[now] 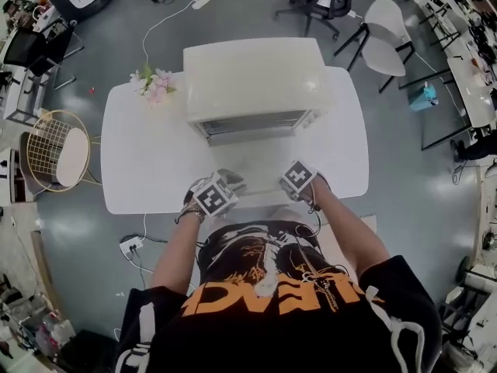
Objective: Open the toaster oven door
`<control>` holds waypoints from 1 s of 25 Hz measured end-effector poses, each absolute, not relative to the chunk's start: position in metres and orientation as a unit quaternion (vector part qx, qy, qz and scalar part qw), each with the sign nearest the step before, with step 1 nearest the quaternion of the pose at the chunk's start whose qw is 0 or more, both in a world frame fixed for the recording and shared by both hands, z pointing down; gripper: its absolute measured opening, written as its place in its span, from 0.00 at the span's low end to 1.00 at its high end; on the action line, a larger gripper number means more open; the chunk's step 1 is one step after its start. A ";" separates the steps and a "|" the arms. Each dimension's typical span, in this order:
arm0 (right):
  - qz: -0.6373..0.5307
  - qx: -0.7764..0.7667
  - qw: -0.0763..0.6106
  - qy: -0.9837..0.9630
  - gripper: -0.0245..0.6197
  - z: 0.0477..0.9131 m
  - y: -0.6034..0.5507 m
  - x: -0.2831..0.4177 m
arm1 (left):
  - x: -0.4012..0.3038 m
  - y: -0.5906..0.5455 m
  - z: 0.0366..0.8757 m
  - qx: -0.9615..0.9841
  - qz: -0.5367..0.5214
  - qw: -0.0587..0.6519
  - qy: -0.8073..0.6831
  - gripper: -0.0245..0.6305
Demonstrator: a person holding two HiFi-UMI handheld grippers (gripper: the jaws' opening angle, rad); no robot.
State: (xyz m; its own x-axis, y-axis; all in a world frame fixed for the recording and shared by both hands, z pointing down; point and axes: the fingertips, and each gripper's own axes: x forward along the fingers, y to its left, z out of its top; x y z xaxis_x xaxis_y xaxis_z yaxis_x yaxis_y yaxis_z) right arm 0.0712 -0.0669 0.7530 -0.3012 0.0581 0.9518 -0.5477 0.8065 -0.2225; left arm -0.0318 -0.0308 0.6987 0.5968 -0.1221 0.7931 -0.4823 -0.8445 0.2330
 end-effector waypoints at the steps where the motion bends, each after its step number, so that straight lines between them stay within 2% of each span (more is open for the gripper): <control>1: 0.266 0.159 0.574 -0.758 0.17 0.756 -0.067 0.071 | -0.032 -0.039 0.682 0.878 0.378 0.215 -0.201 0.16; 5: 0.274 0.157 0.588 -0.745 0.17 0.771 -0.060 0.075 | -0.035 -0.060 0.610 0.910 0.232 0.172 -0.297 0.12; 9: 0.274 0.165 0.593 -0.739 0.17 0.791 -0.056 0.076 | -0.042 -0.065 0.538 0.923 0.053 0.100 -0.368 0.07; 12: 0.272 0.167 0.560 -0.765 0.15 0.793 -0.058 0.064 | -0.054 -0.064 0.510 0.902 0.002 0.068 -0.426 0.06; 17: 0.273 0.199 0.544 -0.768 0.14 0.792 -0.060 0.076 | -0.072 -0.065 0.482 0.884 -0.020 0.059 -0.464 0.06; 25: 0.220 0.296 0.334 -0.867 0.14 0.656 -0.118 0.050 | -0.087 -0.074 0.449 0.875 -0.027 0.036 -0.482 0.06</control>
State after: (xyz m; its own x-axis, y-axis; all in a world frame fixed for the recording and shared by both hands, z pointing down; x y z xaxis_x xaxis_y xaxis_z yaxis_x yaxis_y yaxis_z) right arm 0.0500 -0.1185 0.6565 -0.6015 -0.3674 0.7094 -0.6611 0.7274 -0.1838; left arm -0.0866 -0.0743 0.4490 0.5337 -0.8456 -0.0136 -0.8417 -0.5326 0.0889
